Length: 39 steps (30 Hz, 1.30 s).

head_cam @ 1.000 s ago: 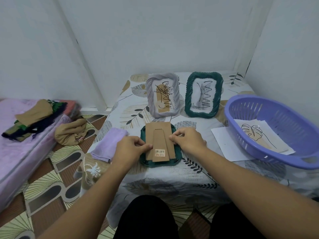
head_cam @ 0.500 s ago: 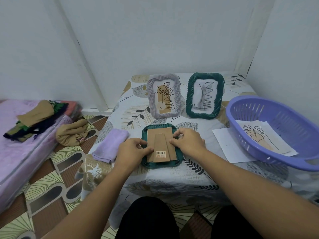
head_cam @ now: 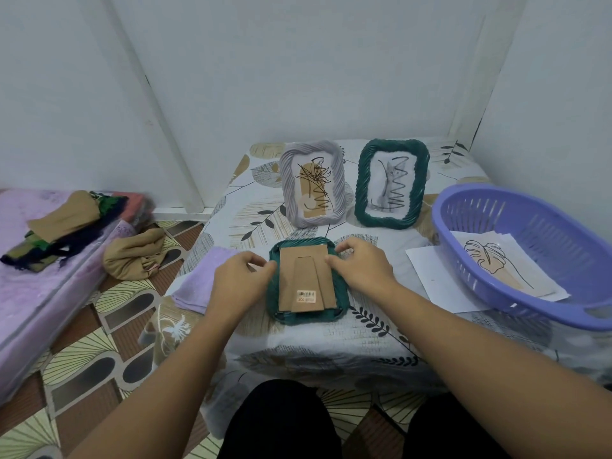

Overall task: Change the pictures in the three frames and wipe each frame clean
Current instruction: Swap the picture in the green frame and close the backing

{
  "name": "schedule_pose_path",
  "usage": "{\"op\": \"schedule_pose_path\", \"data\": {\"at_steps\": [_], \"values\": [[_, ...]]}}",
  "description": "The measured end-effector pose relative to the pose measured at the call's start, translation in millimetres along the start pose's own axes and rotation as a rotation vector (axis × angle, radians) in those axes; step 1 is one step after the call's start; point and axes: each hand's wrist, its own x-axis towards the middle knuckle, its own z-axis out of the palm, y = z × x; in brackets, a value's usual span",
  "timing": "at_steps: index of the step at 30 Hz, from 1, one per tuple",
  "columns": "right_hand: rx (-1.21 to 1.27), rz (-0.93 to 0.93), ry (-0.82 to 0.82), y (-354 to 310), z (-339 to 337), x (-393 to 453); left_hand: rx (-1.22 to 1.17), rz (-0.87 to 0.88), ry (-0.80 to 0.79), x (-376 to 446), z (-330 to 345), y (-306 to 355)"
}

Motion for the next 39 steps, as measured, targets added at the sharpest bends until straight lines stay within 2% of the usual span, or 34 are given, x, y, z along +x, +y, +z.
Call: {"op": "schedule_pose_path", "data": {"at_steps": [2,7,18,39], "values": [[0.017,-0.013,0.021,2,0,4,-0.036,-0.002,0.051,7,1,0],[-0.048,-0.02,0.016,2,3,12,-0.056,0.037,0.074,19,17,-3],[-0.03,-0.072,0.118,12,16,10,-0.063,0.131,0.154,21,39,-14],[-0.108,-0.095,0.137,12,19,8,-0.03,0.15,0.097,30,43,-25]]}}
